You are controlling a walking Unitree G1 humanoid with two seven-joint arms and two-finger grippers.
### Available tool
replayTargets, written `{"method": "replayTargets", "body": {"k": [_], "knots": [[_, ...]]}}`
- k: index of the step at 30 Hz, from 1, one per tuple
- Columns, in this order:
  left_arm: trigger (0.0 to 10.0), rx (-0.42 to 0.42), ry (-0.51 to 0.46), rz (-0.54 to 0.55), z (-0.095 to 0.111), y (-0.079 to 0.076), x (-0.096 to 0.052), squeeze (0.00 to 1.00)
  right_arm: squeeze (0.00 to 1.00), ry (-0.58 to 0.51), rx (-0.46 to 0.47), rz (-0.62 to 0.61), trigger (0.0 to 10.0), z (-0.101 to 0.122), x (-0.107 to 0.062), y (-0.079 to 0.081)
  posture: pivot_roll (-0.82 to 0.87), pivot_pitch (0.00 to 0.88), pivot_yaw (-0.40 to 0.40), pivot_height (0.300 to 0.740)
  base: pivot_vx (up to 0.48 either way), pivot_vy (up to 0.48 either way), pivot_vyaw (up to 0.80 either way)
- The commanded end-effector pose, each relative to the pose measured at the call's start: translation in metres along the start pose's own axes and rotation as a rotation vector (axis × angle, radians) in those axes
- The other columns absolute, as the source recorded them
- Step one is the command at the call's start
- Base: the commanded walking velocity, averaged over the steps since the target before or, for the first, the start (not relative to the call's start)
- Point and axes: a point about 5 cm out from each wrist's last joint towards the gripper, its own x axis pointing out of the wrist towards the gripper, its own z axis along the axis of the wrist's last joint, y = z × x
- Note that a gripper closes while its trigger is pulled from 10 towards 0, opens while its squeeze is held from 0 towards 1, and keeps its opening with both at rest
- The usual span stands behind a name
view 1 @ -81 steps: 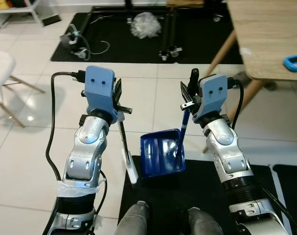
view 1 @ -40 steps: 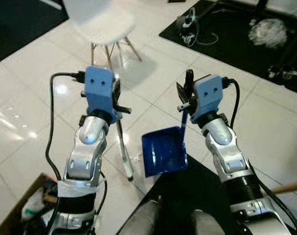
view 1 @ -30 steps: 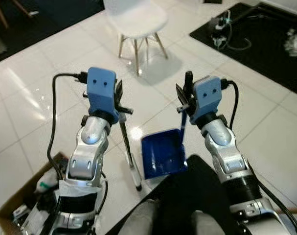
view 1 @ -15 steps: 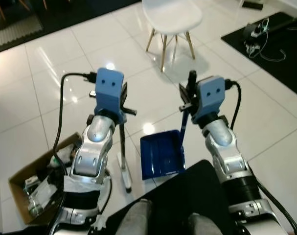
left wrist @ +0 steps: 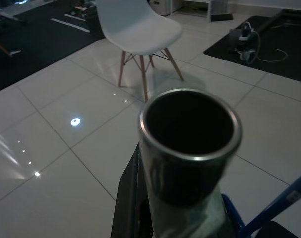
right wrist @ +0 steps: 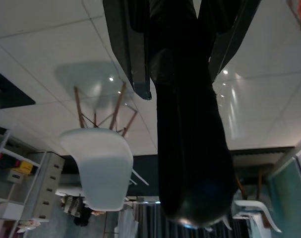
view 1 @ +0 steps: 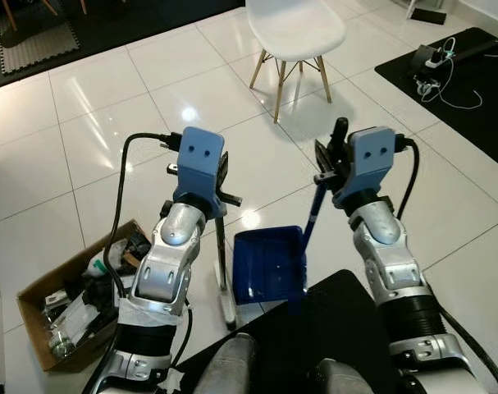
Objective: Sweep floor
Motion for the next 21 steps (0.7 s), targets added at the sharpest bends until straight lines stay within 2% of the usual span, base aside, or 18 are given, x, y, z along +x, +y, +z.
{"method": "replayTargets", "body": {"k": [1, 6, 21], "knots": [[10.0, 0.009, -0.014, -0.006, -0.0022, -0.0049, -0.0013, 0.0, 0.0, 0.003, -0.021, -0.025, 10.0, -0.0016, -0.0058, -0.0114, 0.02, 0.128, 0.088, 0.74, 0.255, 0.0, 0.0], [10.0, 0.008, -0.025, -0.003, -0.0022, -0.0061, -0.0005, 0.0, 0.0, 0.016, -0.035, -0.047, 10.0, -0.0048, -0.0102, -0.0195, 0.02, 0.126, 0.09, 0.74, 0.331, 0.0, 0.0], [10.0, 0.02, -0.034, 0.004, -0.0027, -0.0039, 0.002, 0.0, 0.0, 0.019, -0.047, -0.035, 10.0, -0.005, -0.0101, -0.0208, 0.02, 0.119, 0.089, 0.74, 0.48, 0.0, 0.0]]}}
